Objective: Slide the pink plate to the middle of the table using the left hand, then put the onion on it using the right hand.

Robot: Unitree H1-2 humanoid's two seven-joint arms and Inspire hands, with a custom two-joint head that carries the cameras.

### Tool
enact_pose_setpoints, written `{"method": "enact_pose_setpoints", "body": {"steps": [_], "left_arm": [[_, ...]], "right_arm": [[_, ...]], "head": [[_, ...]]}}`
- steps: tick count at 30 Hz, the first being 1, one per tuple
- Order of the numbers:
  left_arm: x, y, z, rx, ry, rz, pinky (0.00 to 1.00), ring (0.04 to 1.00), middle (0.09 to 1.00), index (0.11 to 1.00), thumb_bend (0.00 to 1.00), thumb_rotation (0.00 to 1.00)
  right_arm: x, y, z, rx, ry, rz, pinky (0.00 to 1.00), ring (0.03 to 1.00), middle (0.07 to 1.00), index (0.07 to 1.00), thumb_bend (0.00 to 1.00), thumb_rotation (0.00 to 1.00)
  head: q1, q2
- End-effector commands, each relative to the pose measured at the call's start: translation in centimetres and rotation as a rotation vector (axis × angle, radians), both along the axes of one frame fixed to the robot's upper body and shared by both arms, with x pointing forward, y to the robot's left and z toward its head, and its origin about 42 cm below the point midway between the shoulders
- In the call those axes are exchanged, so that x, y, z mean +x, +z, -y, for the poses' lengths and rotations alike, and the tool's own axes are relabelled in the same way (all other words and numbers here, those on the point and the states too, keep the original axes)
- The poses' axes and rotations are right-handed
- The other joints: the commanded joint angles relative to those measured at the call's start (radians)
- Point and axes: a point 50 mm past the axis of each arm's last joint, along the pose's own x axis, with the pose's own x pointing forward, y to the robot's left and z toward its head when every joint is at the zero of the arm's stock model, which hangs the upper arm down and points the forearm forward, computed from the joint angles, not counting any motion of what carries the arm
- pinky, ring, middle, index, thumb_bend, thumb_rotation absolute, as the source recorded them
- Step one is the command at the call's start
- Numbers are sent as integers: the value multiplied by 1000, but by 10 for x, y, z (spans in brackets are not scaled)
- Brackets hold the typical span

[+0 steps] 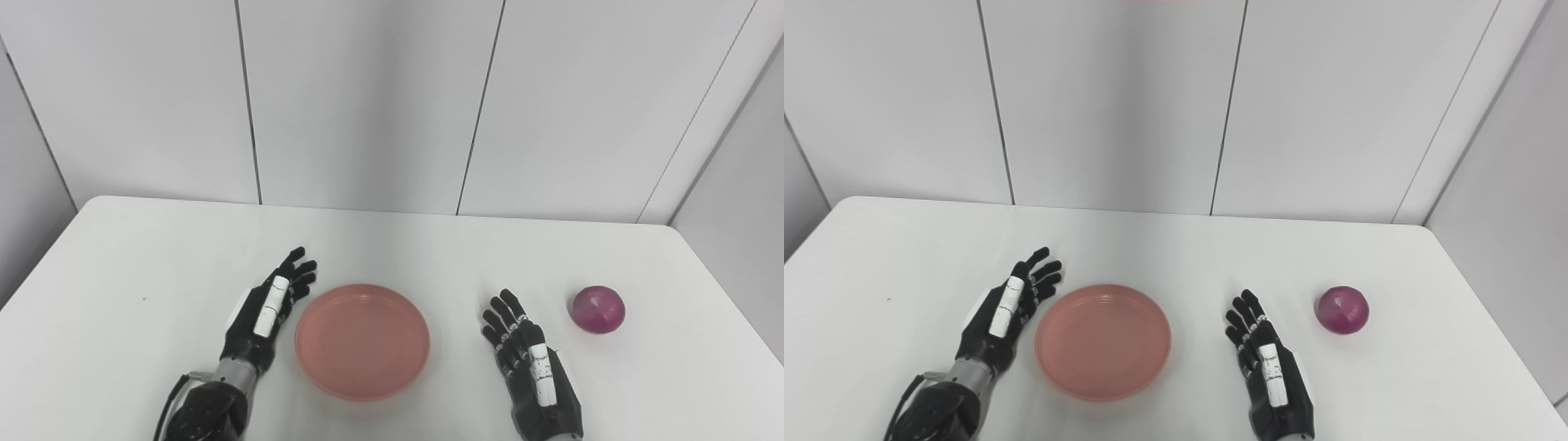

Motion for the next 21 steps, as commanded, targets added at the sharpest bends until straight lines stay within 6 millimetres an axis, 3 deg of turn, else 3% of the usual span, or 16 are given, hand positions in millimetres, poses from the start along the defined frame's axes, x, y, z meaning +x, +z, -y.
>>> {"method": "enact_pose_setpoints", "body": {"steps": [1, 21], "left_arm": [[-4, 4, 20, -31, -68, -10, 906, 890, 876, 904, 830, 912], [-10, 2, 63, -100, -132, -32, 896, 871, 861, 899, 830, 887]], "right_arm": [[-10, -15, -6, 24, 11, -72, 955, 940, 938, 946, 910, 790], [-10, -13, -13, 11, 16, -72, 960, 943, 938, 946, 910, 803]], "head": [[-1, 0], [-41, 13]]}}
